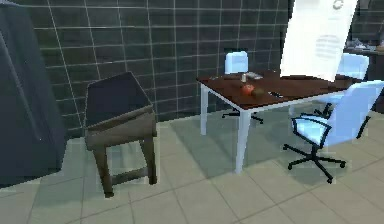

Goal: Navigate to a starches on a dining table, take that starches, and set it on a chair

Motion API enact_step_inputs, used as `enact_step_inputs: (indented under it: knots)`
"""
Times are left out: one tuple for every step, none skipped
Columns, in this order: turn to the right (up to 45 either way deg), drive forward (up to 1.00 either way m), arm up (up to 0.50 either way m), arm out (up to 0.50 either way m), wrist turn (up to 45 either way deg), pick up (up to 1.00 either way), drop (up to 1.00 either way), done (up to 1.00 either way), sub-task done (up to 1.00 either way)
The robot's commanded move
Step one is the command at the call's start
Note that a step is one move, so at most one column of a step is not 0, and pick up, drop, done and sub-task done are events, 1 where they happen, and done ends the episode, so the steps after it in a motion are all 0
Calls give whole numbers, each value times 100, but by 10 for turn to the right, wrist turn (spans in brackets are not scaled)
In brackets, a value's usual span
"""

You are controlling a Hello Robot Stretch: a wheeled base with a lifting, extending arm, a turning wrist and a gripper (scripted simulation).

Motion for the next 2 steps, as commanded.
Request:
enact_step_inputs:
  knots:
    - [30, 0, 0, 0, 0, 0, 0, 0, 0]
    - [0, 90, 0, 0, 0, 0, 0, 0, 0]
